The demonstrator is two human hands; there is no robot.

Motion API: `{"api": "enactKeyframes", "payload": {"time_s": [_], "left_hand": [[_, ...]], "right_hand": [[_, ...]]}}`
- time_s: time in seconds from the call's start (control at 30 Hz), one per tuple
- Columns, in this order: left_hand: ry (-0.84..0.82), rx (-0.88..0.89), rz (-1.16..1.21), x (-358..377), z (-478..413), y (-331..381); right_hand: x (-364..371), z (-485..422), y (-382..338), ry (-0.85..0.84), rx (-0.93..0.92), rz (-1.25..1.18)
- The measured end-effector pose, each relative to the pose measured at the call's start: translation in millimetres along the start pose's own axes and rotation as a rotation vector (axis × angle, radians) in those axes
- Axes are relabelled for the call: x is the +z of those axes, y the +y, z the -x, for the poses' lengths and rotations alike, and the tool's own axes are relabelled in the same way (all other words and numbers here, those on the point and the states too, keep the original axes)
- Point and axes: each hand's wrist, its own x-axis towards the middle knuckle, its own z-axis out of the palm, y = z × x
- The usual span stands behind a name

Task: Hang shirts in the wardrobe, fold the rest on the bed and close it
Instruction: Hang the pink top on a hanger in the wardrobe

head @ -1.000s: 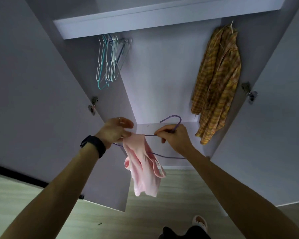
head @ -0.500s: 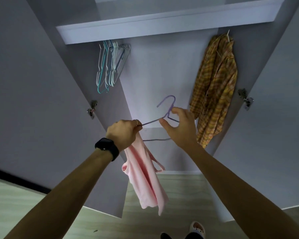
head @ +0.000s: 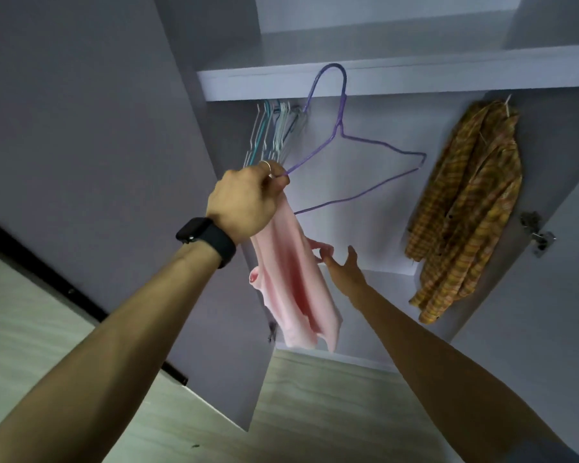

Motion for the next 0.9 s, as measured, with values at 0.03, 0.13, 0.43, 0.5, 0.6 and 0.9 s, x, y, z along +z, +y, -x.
{"api": "enactKeyframes", "payload": {"time_s": [0.03, 0.13, 0.43, 0.5, 0.6, 0.9], "left_hand": [[0.023, -0.012, 0.011, -9.9, -0.2, -3.9], [0.087, -0.06, -0.005, -34.4, 3.1, -17.9], [0.004, -0.181, -0.098, -55.9, 46.3, -109.1], [-0.026, -0.163, -0.078, -46.3, 55.2, -120.3], [-0.045, -0.07, -0.072, -28.5, 63.3, -125.1], [-0.238, 0.001, -0.182, 8.7, 57.3, -121.0]], "right_hand": [[5.1, -3.6, -9.0, -0.034, 0.013, -0.094], [22.4, -8.9, -21.1, -0.031, 0.006, -0.136], [-22.3, -5.6, -40.2, 0.017, -0.016, -0.43], [-47.6, -3.3, -42.2, -0.053, 0.013, -0.629], [-72.2, 2.5, -43.6, -0.093, 0.041, -0.797], [-116.2, 14.1, -37.2, -0.055, 0.046, -0.898]]}}
